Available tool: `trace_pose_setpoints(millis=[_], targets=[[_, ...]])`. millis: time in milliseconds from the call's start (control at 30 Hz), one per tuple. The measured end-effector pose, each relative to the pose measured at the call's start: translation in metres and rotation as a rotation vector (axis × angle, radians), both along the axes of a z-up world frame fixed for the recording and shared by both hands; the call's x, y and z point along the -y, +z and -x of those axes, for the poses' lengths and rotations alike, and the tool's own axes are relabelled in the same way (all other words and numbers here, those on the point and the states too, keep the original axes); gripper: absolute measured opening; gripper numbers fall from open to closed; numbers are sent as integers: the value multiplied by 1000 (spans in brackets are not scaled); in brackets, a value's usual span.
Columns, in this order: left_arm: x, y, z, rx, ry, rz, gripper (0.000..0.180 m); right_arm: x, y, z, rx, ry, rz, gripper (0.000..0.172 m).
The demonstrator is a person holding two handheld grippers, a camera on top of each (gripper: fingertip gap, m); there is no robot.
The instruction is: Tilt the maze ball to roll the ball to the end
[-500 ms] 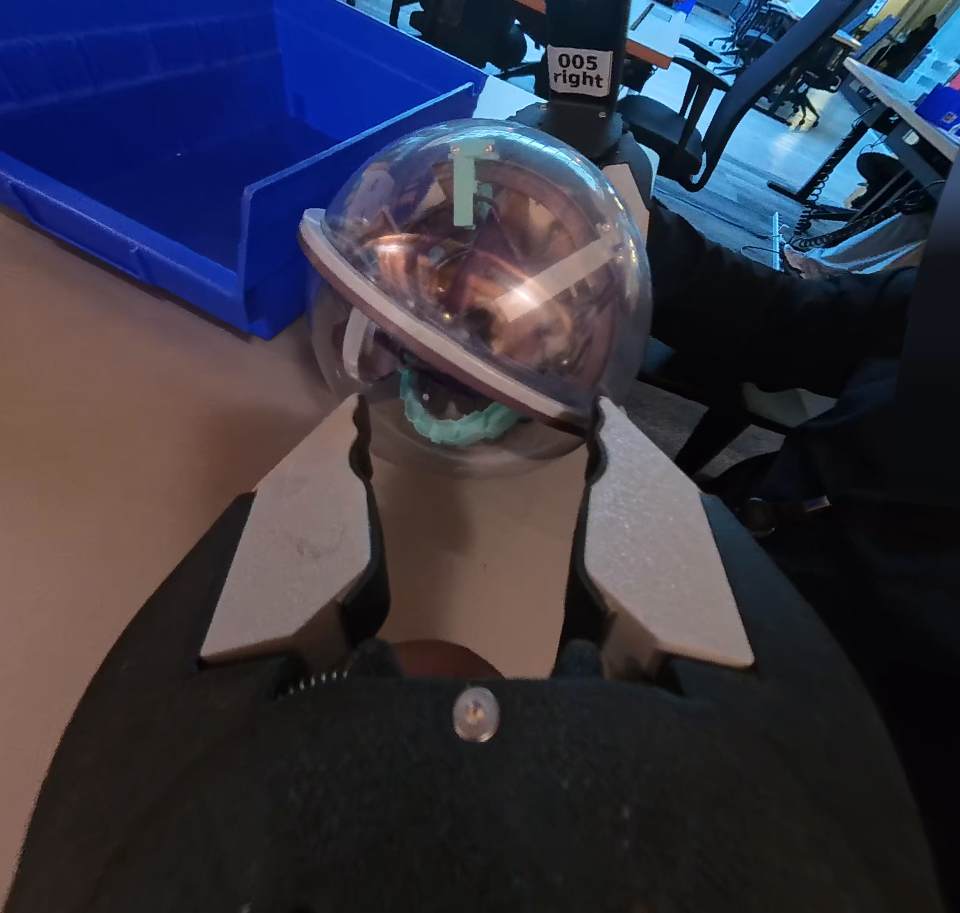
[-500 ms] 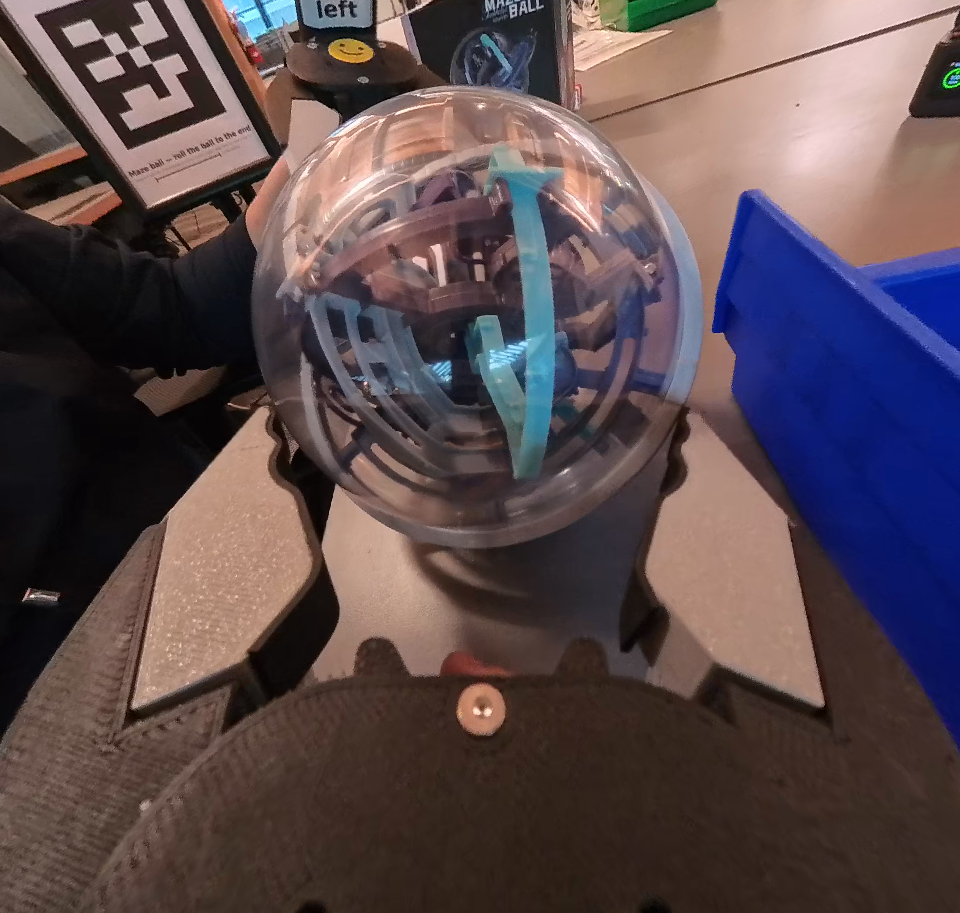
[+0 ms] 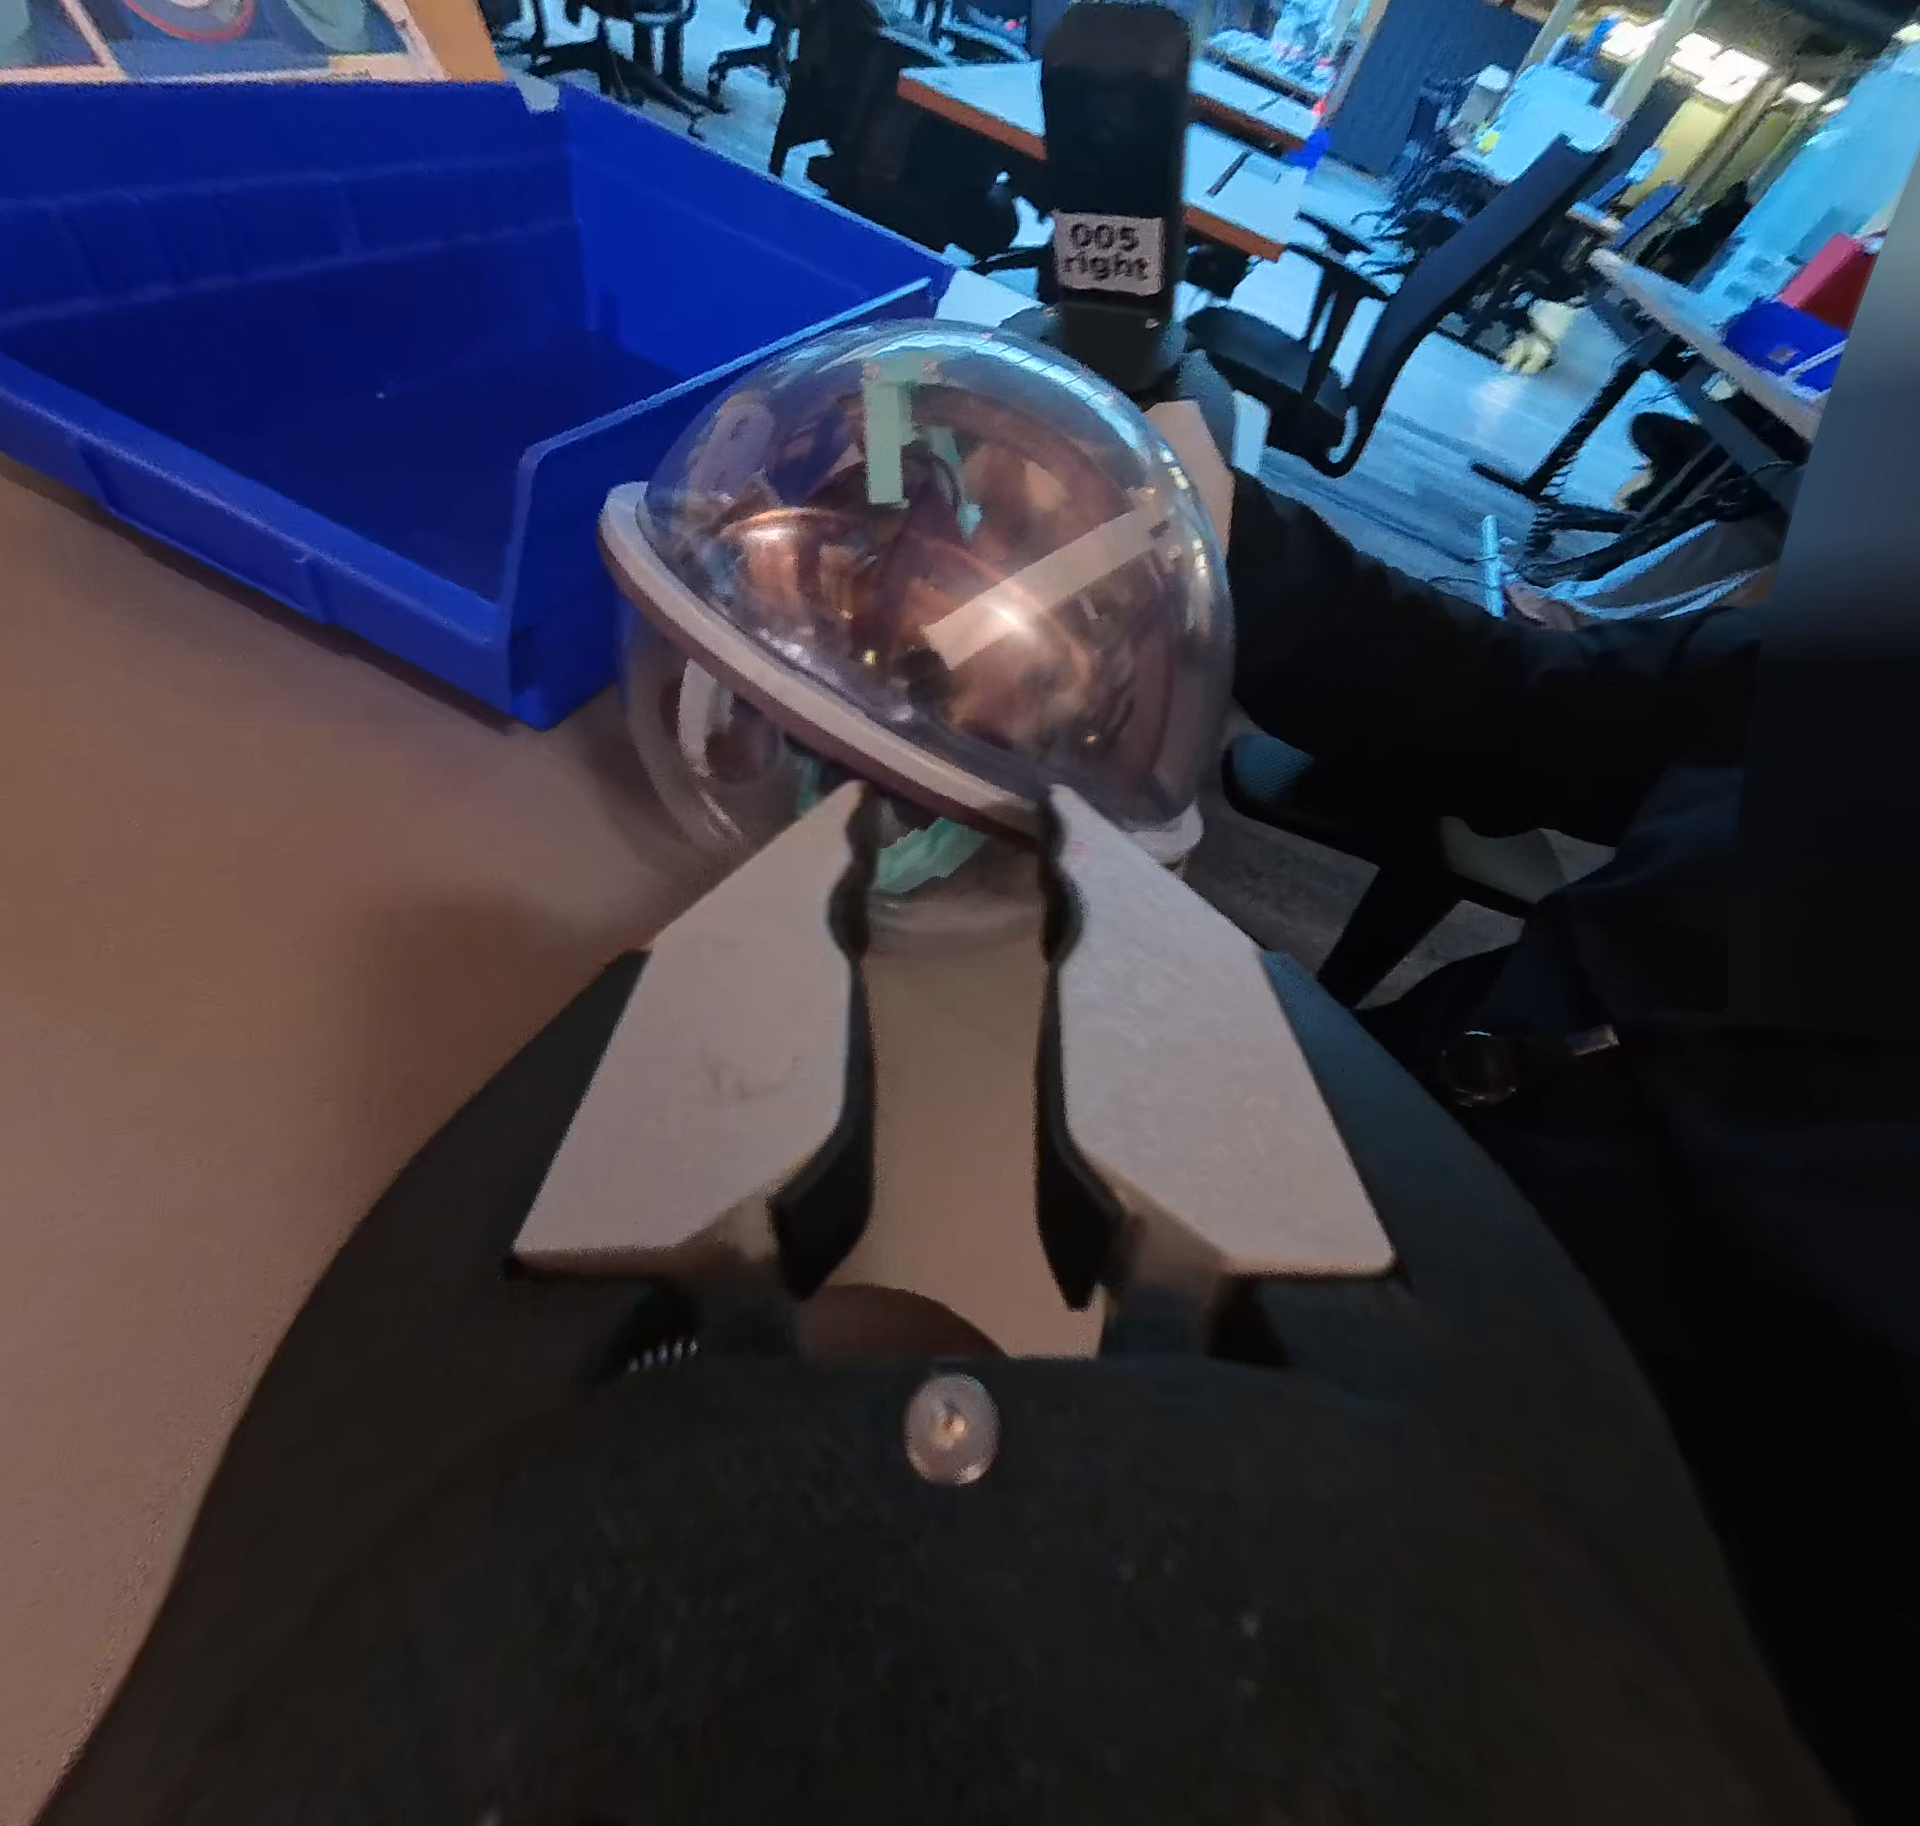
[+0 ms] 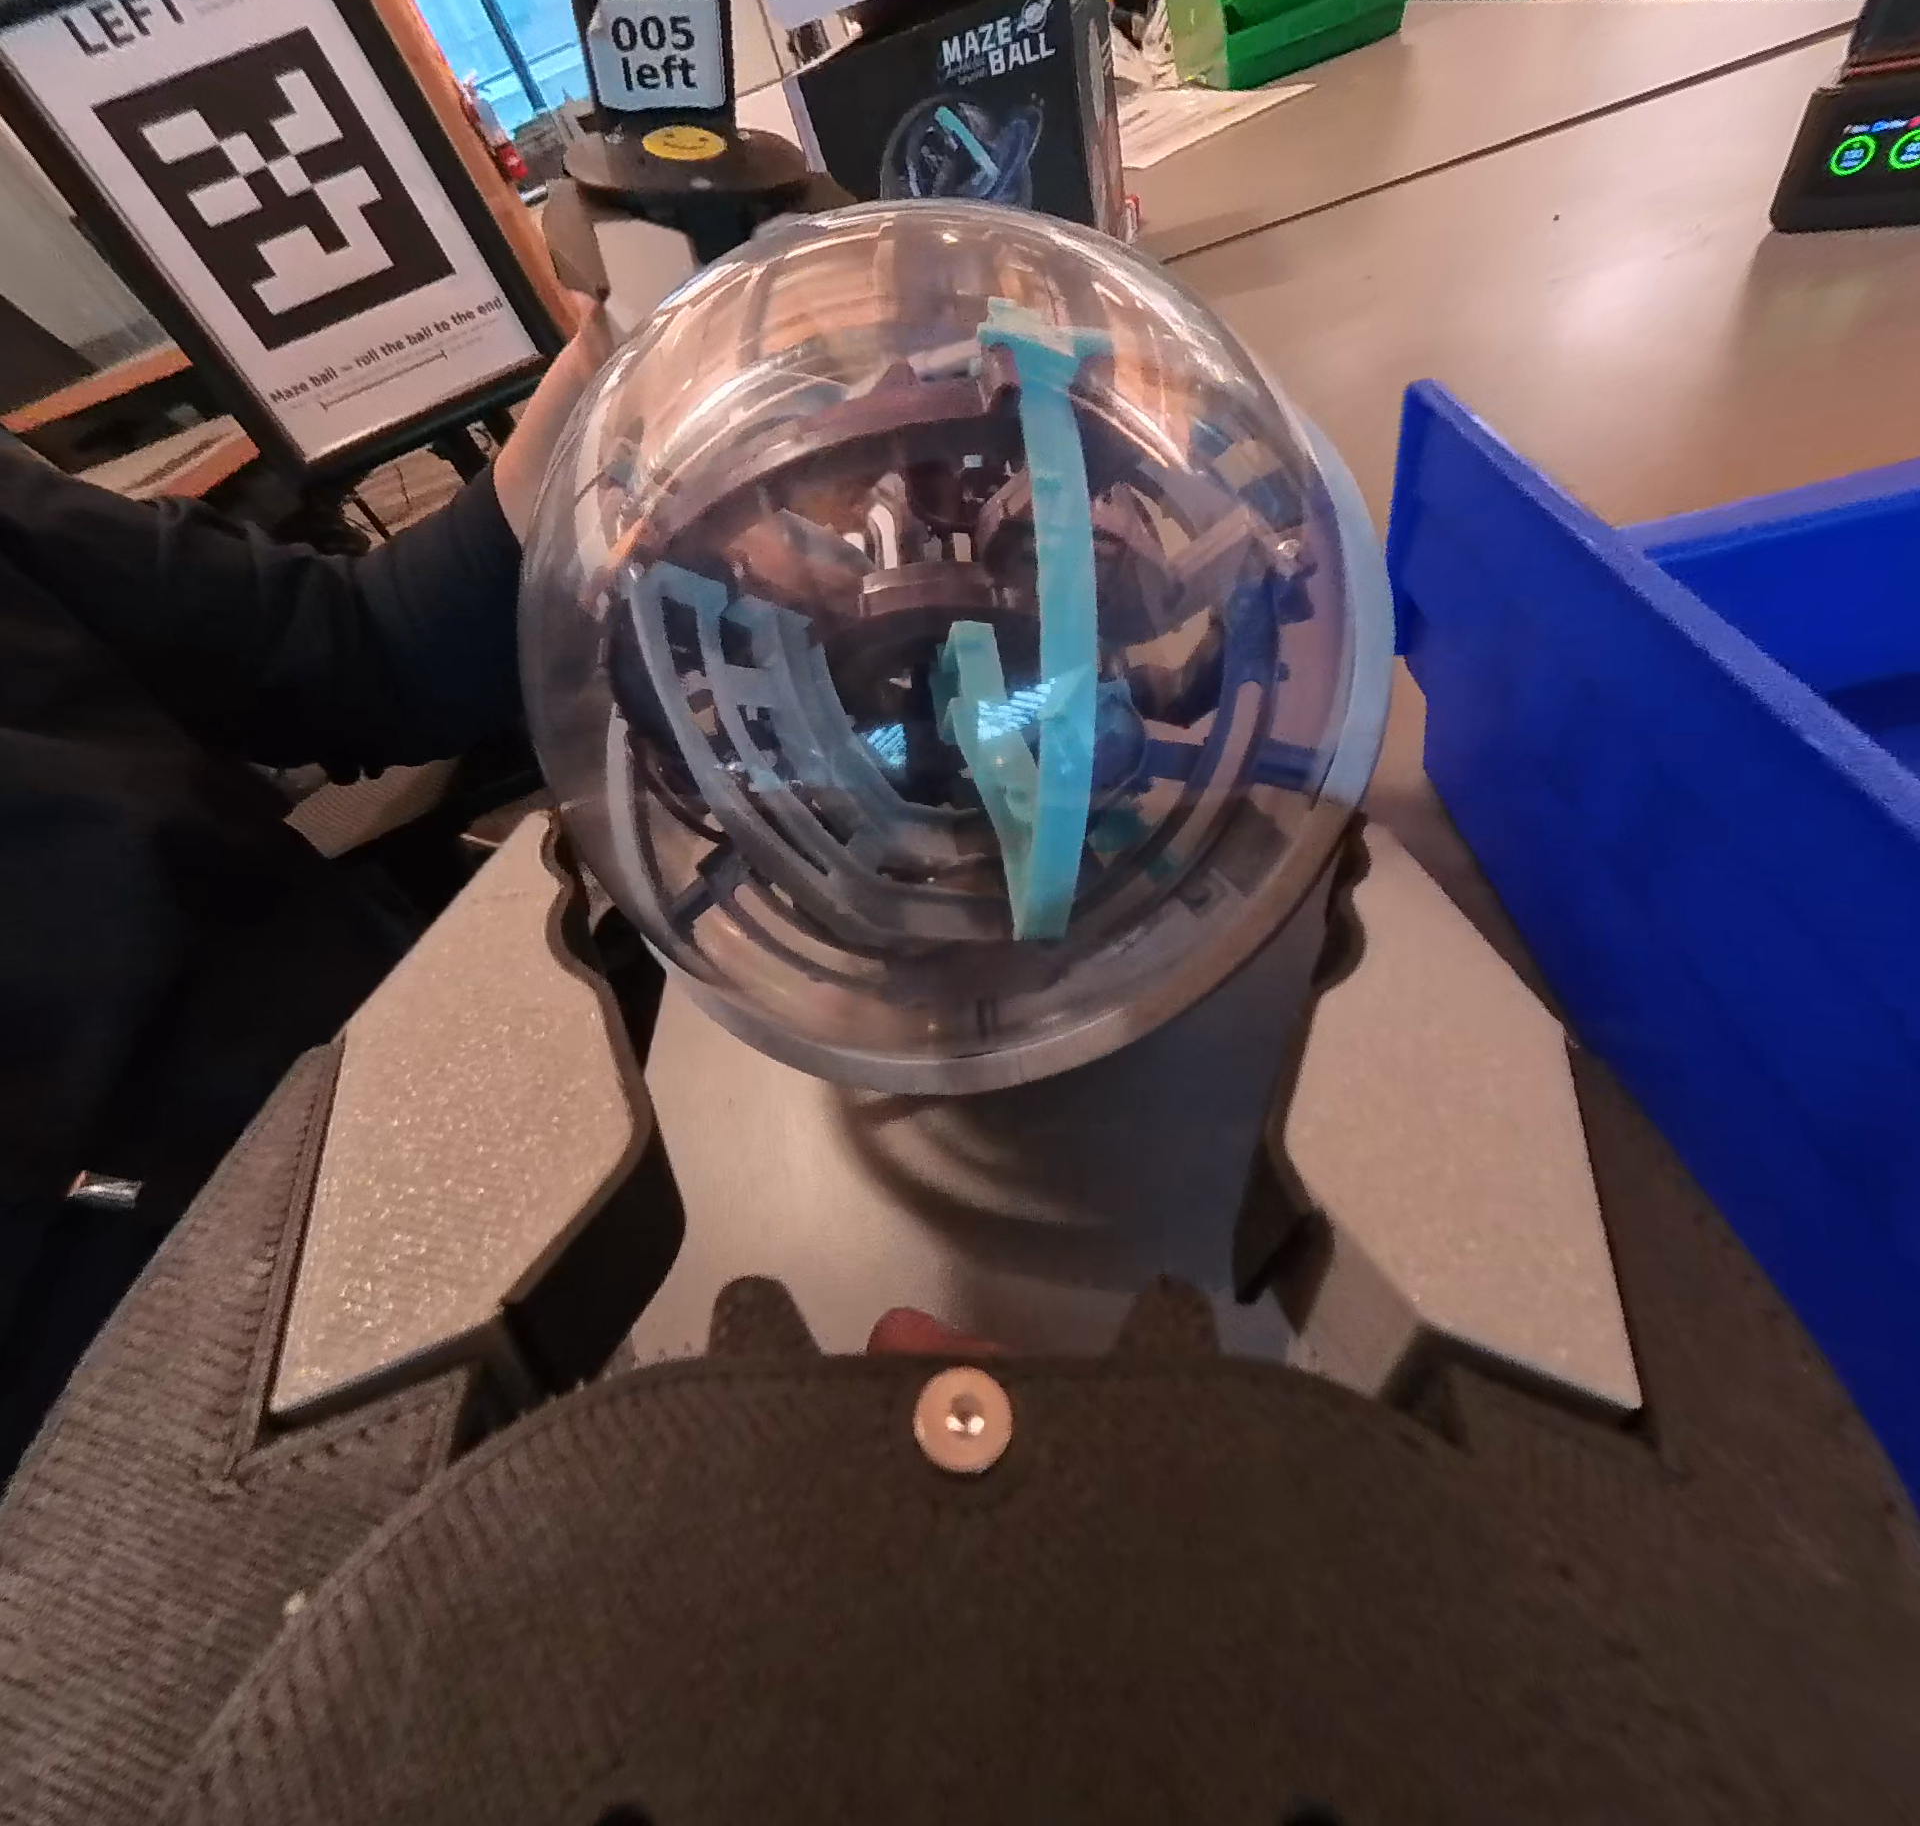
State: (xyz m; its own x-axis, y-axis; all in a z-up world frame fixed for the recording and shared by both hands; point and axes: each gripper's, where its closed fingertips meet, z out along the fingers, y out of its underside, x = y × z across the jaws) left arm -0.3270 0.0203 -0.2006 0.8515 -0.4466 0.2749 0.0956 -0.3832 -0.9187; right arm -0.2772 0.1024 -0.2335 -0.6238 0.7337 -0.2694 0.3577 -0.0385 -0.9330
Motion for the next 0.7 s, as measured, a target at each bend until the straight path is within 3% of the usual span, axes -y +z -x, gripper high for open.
trace_pose_setpoints(millis=[467, 567, 700], targets=[[1, 5, -6, 97, -50, -10, 17, -2, -2, -4, 5, 30, -1, 137], [1, 2, -8, 87, -61, -2, 8, -5, -3, -3, 37, 22, 41, 137], [1, -1, -11, 92, -75, 9, 12, -5, -3, -4, 40, 22, 40, 137]])
